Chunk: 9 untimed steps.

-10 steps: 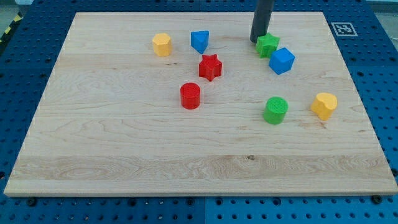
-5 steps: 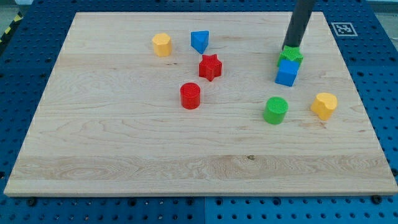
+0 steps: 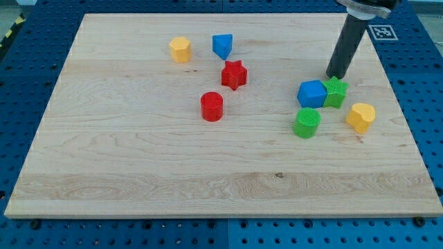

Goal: Move the green star below the blue cube

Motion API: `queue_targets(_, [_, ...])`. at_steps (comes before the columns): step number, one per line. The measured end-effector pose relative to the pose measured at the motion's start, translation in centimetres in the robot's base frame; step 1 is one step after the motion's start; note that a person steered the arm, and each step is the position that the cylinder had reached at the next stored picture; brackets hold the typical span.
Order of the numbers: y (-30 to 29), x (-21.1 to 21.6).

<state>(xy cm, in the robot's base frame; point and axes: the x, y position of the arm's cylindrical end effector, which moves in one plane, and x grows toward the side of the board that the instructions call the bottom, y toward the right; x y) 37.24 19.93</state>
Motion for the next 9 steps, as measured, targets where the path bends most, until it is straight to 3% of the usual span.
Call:
queue_targets(6, [0.0,10.0])
queue_targets(9, [-2.9,10.3])
